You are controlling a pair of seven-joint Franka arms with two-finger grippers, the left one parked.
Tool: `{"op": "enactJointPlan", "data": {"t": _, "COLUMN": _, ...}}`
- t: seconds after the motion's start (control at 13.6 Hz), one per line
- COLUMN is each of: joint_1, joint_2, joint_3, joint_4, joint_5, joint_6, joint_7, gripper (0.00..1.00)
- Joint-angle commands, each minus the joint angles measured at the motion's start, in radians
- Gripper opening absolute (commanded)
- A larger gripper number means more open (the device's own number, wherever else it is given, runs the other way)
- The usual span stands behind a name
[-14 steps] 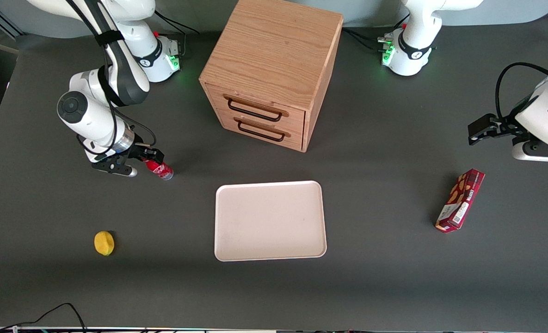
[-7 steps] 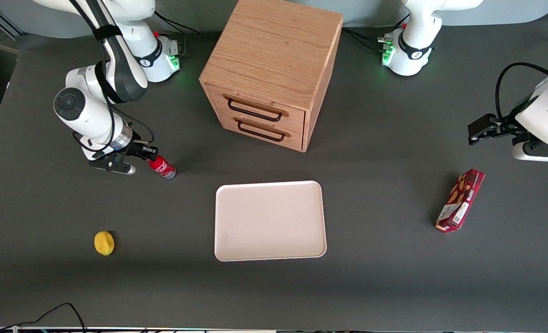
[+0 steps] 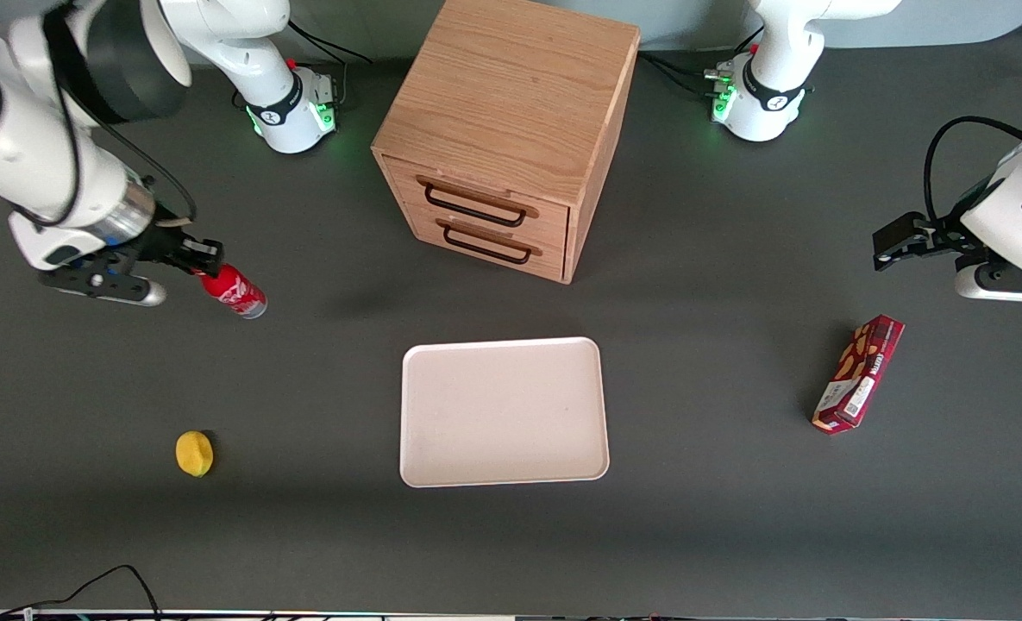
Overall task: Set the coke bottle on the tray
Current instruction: 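Lift the bottle and carry it over the white tray's corner, then lower the bottle upright onto the tray and open the right gripper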
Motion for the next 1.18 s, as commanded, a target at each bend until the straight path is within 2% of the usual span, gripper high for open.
{"op": "enactJointPlan", "data": {"t": 0.0, "joint_1": 0.044, "joint_2": 0.297, "joint_3": 0.003, "joint_4": 0.485, "joint_5": -0.009, "joint_6": -0.244, "joint_7": 0.055, "gripper": 0.0}}
{"op": "enactJointPlan", "data": {"t": 0.07, "joint_1": 0.055, "joint_2": 0.38, "joint_3": 0.018, "joint_4": 0.613, "joint_5": -0.008, "joint_6": -0.284, "joint_7": 0.116, "gripper": 0.0}}
{"op": "enactJointPlan", "data": {"t": 0.22, "joint_1": 0.073, "joint_2": 0.514, "joint_3": 0.091, "joint_4": 0.738, "joint_5": -0.012, "joint_6": -0.272, "joint_7": 0.292, "gripper": 0.0}}
{"op": "enactJointPlan", "data": {"t": 0.44, "joint_1": 0.145, "joint_2": 0.658, "joint_3": 0.122, "joint_4": 0.778, "joint_5": -0.014, "joint_6": -0.067, "joint_7": 0.585, "gripper": 0.0}}
{"op": "enactJointPlan", "data": {"t": 0.59, "joint_1": 0.193, "joint_2": 0.747, "joint_3": 0.125, "joint_4": 0.778, "joint_5": -0.025, "joint_6": 0.082, "joint_7": 0.719, "gripper": 0.0}}
{"op": "enactJointPlan", "data": {"t": 0.81, "joint_1": 0.234, "joint_2": 0.864, "joint_3": 0.127, "joint_4": 0.775, "joint_5": -0.115, "joint_6": 0.246, "joint_7": 0.839, "gripper": 0.0}}
{"op": "enactJointPlan", "data": {"t": 0.96, "joint_1": 0.24, "joint_2": 0.91, "joint_3": 0.144, "joint_4": 0.775, "joint_5": -0.178, "joint_6": 0.3, "joint_7": 0.872, "gripper": 0.0}}
{"op": "enactJointPlan", "data": {"t": 1.1, "joint_1": 0.24, "joint_2": 0.93, "joint_3": 0.148, "joint_4": 0.773, "joint_5": -0.205, "joint_6": 0.315, "joint_7": 0.877, "gripper": 0.0}}
